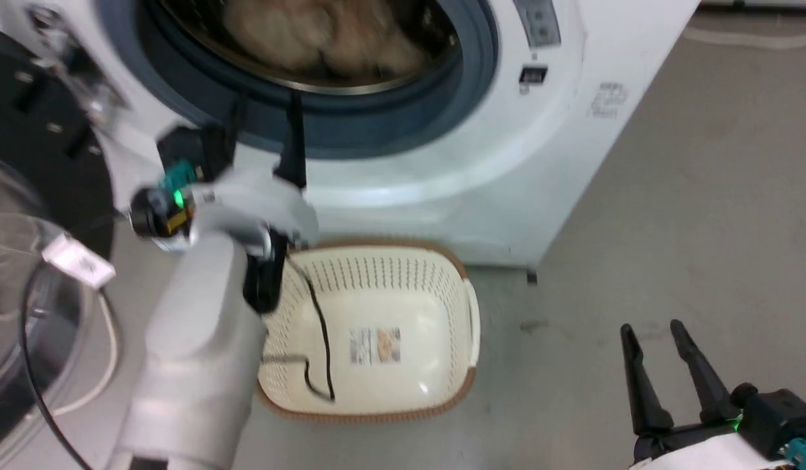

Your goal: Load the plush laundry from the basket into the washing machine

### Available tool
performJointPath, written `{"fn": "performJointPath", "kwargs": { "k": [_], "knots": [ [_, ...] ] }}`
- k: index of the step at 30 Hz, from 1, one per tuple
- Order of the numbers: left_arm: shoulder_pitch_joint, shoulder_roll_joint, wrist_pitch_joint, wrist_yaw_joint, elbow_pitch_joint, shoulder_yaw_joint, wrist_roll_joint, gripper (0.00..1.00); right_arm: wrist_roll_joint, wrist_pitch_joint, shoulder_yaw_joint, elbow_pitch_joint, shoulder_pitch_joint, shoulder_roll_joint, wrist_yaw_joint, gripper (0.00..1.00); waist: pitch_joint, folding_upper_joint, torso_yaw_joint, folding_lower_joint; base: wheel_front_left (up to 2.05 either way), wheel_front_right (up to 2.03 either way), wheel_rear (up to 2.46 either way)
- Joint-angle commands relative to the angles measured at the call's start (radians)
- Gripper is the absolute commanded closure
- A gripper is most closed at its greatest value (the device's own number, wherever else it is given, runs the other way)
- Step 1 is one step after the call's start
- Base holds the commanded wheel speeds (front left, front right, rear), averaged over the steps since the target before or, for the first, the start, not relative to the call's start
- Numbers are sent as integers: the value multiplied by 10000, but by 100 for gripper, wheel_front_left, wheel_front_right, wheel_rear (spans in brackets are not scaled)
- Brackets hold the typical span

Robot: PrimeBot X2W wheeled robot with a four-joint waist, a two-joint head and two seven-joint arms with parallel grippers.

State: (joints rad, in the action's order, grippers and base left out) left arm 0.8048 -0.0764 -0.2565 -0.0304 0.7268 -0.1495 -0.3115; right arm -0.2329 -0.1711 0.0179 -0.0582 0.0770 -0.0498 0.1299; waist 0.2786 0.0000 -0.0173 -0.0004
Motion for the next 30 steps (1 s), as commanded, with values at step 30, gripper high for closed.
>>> {"fn": "performJointPath", "kwargs": {
  "k": [30],
  "knots": [
    [-7045, -1007, 1075, 1045, -5213, -135, 16, 0, 132, 367, -274, -79, 1583, -4, 8, 0, -3533, 0, 479, 4, 0, 0, 0]
  ]
}}
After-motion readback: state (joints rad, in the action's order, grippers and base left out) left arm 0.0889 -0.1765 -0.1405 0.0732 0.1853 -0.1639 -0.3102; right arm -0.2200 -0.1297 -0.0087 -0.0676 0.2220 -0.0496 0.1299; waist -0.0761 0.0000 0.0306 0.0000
